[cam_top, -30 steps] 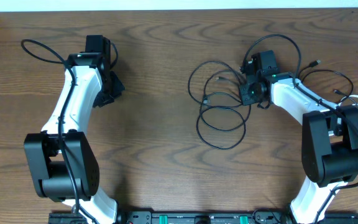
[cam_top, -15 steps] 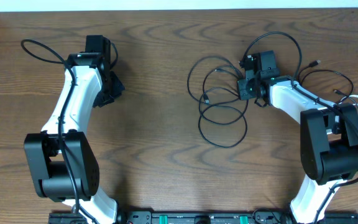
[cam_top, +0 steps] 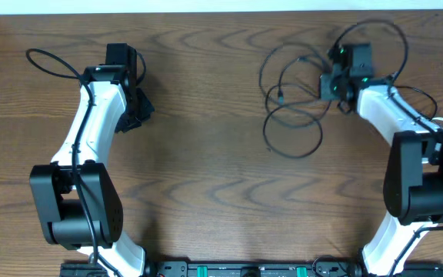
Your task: Untangle cables
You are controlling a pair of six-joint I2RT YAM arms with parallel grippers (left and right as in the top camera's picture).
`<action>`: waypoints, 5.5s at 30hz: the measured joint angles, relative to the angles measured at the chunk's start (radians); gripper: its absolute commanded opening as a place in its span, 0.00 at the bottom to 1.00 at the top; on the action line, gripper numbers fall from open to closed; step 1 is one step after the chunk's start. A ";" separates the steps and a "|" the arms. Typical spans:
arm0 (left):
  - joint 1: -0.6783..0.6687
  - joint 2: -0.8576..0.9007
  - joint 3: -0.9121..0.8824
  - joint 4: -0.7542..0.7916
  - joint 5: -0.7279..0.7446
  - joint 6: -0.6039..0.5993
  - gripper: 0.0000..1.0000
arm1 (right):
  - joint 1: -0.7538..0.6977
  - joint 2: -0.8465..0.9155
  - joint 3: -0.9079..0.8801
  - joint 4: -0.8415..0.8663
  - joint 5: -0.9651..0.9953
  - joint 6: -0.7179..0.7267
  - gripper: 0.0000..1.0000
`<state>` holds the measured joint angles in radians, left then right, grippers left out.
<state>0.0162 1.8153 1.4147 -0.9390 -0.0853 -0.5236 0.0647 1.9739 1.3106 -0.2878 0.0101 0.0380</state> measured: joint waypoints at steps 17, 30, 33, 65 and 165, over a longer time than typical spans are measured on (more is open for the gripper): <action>0.000 0.000 0.000 0.000 0.000 0.000 0.29 | -0.258 0.000 0.123 -0.121 0.192 0.000 0.01; 0.000 0.000 0.000 0.000 0.000 -0.001 0.28 | -0.564 0.000 0.123 -0.247 0.142 0.004 0.06; 0.000 0.000 0.000 0.000 0.000 -0.001 0.28 | -0.591 0.000 0.123 -0.256 0.098 0.009 0.54; 0.000 0.000 0.000 0.004 0.000 -0.001 0.29 | -0.546 0.000 0.123 -0.069 -0.494 0.024 0.99; 0.000 -0.342 -0.002 0.005 -0.006 -0.006 0.98 | -0.524 0.000 0.123 -0.069 -0.519 0.027 0.99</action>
<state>0.0162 1.4734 1.4132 -0.9344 -0.0917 -0.5301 -0.4591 1.9739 1.4334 -0.3565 -0.5087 0.0650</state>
